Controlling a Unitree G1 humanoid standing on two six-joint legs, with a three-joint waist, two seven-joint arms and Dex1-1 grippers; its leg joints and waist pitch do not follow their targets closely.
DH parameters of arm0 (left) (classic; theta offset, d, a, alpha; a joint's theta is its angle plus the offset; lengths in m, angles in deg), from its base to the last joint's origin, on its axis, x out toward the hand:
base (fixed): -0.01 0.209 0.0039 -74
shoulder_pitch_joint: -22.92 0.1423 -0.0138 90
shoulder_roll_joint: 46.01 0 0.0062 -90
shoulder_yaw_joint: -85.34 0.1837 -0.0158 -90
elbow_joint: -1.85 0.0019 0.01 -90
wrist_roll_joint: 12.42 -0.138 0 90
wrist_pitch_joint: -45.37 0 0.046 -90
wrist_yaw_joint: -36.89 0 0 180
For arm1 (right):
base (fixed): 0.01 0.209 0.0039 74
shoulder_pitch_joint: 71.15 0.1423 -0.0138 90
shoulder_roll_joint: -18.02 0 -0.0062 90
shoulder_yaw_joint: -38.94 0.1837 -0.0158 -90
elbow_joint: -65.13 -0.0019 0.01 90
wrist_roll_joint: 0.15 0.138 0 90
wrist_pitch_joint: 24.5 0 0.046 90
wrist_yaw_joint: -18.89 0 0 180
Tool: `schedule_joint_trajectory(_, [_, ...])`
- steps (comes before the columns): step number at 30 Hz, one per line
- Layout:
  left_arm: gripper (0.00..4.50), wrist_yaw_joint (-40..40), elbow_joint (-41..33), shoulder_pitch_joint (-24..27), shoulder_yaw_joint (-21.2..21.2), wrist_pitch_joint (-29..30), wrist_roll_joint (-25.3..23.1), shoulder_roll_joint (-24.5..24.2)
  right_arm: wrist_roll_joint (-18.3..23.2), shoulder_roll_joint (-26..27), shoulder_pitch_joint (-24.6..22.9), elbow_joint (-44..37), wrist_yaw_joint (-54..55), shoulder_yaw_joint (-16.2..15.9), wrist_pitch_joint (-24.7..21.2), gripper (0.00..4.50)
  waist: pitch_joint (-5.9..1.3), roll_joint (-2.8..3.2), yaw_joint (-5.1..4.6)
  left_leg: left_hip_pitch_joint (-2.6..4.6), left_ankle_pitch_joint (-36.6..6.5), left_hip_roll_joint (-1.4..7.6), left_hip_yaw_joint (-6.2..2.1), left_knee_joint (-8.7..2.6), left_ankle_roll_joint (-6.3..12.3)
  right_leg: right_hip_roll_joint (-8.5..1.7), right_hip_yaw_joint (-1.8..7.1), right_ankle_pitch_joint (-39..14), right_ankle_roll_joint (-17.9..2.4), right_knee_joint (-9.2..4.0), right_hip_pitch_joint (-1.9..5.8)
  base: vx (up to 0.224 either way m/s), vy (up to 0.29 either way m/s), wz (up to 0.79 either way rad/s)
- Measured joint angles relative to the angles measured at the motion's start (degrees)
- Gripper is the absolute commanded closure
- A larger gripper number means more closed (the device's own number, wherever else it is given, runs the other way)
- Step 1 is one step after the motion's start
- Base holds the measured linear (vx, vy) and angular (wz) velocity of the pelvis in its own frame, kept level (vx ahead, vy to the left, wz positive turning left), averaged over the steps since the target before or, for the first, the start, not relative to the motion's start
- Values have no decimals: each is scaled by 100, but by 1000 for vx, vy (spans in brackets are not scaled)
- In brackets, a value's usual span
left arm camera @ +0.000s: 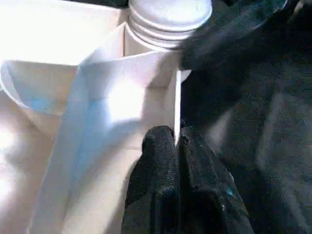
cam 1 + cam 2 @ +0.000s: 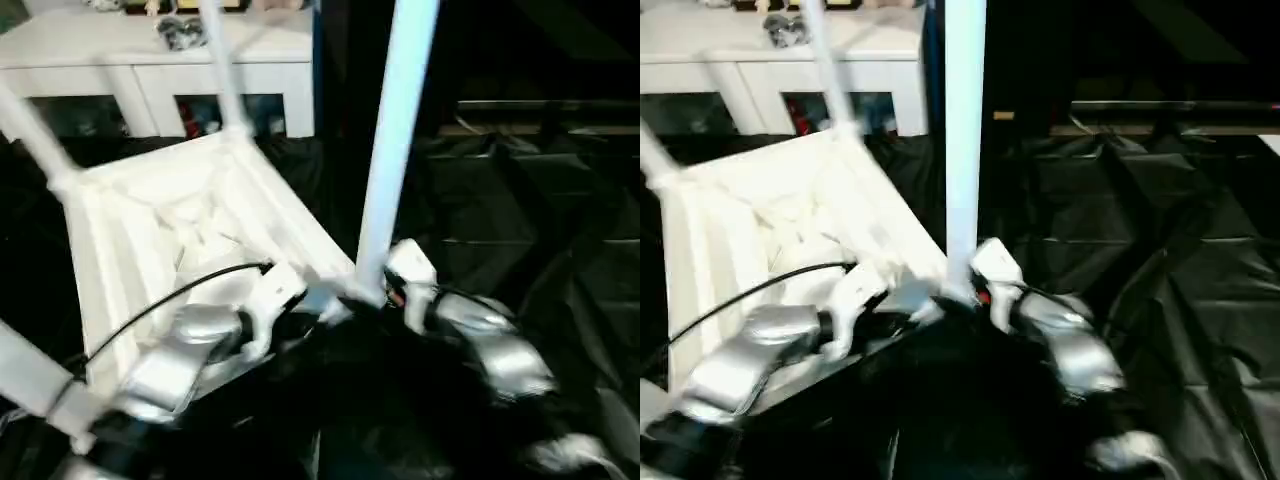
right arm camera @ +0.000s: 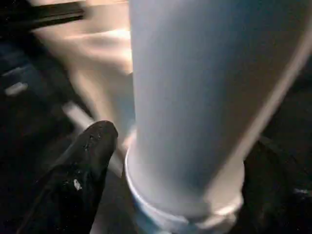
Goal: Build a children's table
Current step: Rotate leg to tighten
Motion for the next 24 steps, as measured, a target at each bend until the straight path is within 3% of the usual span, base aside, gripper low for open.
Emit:
schedule_joint_trajectory(5, [450, 449, -4, 37, 127, -225, 61, -186, 224, -207, -15, -225, -685, -142, -271, 102, 6, -9, 89, 1, -15, 0, 4, 11, -26, -1, 6, 4, -3, 4, 8, 0, 0, 0])
schedule_joint_trajectory(16, [450, 850, 34, 44, 155, -347, 174, -385, 372, -332, -93, -456, -1013, -190, -533, 178, 8, -13, 124, -8, -14, 5, 9, 13, -25, -1, 7, 3, -3, 9, 5, 0, 0, 0])
schedule_joint_trajectory(21, [450, 788, 44, 43, 156, -338, 164, -351, 365, -310, -122, -465, -949, -164, -552, 181, 7, -11, 131, -8, -15, 5, 9, 19, -26, -2, 7, 4, -3, 12, 7, 0, 0, 0])
schedule_joint_trajectory(24, [450, 224, 133, 21, 39, -238, -16, -66, 122, 129, -7, -97, -22, 26, -468, 181, -1, 3, 67, 13, -15, 5, 14, 21, -28, -2, 12, 9, -9, 23, 16, 0, 0, 0])
